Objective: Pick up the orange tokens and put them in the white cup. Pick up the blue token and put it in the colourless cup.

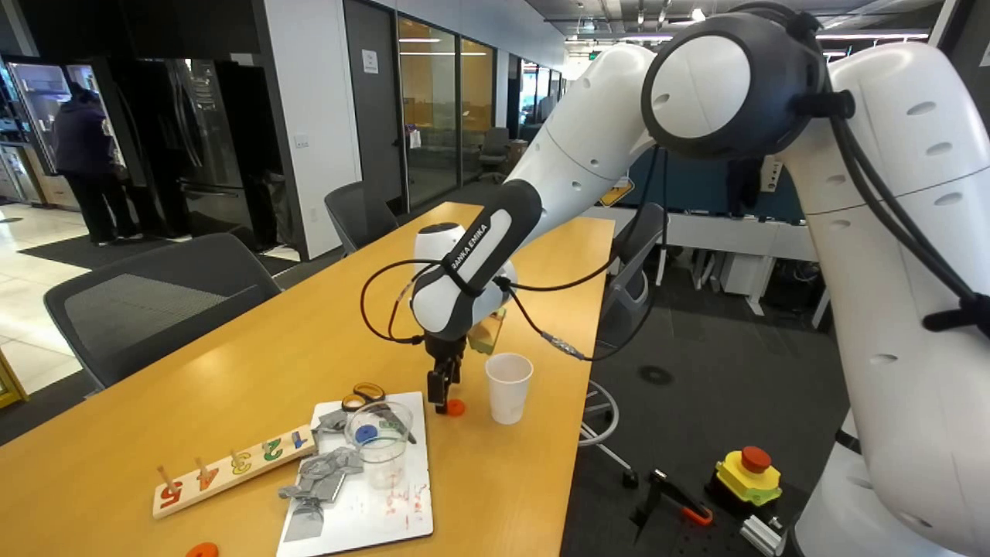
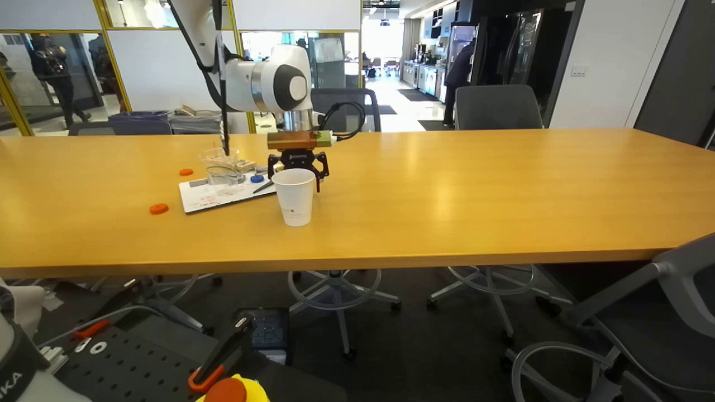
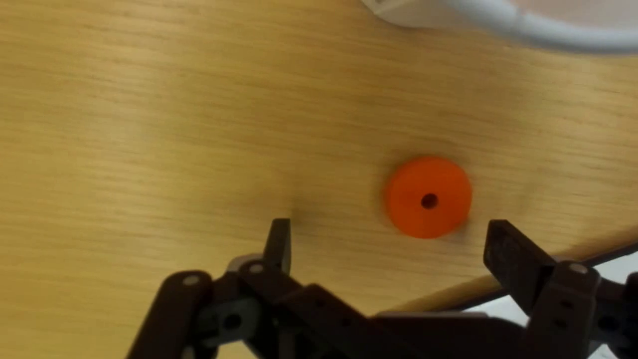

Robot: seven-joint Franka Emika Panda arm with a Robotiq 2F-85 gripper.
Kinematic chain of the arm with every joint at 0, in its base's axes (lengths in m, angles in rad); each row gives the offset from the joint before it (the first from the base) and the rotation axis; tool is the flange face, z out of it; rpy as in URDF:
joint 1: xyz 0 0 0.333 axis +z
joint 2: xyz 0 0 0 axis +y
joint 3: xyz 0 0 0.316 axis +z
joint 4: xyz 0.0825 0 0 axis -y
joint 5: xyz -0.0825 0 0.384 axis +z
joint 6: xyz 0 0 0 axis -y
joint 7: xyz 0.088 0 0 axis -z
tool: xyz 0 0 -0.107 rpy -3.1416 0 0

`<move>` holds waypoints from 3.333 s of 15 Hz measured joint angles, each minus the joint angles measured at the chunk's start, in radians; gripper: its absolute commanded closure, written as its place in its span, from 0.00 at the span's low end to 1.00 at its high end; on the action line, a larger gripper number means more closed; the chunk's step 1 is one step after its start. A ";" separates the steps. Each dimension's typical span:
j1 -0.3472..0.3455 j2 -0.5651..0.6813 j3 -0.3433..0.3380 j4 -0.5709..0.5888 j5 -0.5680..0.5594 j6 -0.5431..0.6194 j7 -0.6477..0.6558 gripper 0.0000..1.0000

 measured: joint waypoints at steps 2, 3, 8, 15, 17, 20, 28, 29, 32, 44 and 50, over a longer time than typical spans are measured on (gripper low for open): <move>-0.004 0.009 0.001 0.000 0.000 -0.001 0.000 0.00; -0.006 0.013 0.001 0.000 0.000 -0.002 0.000 0.00; -0.017 0.020 0.007 0.002 0.001 -0.004 0.000 0.00; -0.023 0.020 0.009 0.010 0.012 -0.027 0.011 0.00; -0.023 0.020 0.009 0.011 0.013 -0.030 0.016 0.00; -0.025 0.020 0.013 0.013 0.026 -0.040 0.017 0.00; -0.024 0.020 0.022 0.015 0.039 -0.040 0.028 0.00; -0.024 0.020 0.022 0.015 0.039 -0.039 0.032 0.00; -0.022 0.019 0.020 0.015 0.032 -0.035 0.045 0.00; -0.010 0.018 0.014 0.004 0.010 -0.020 0.096 0.00; -0.010 0.010 0.013 -0.004 0.010 -0.020 0.108 0.42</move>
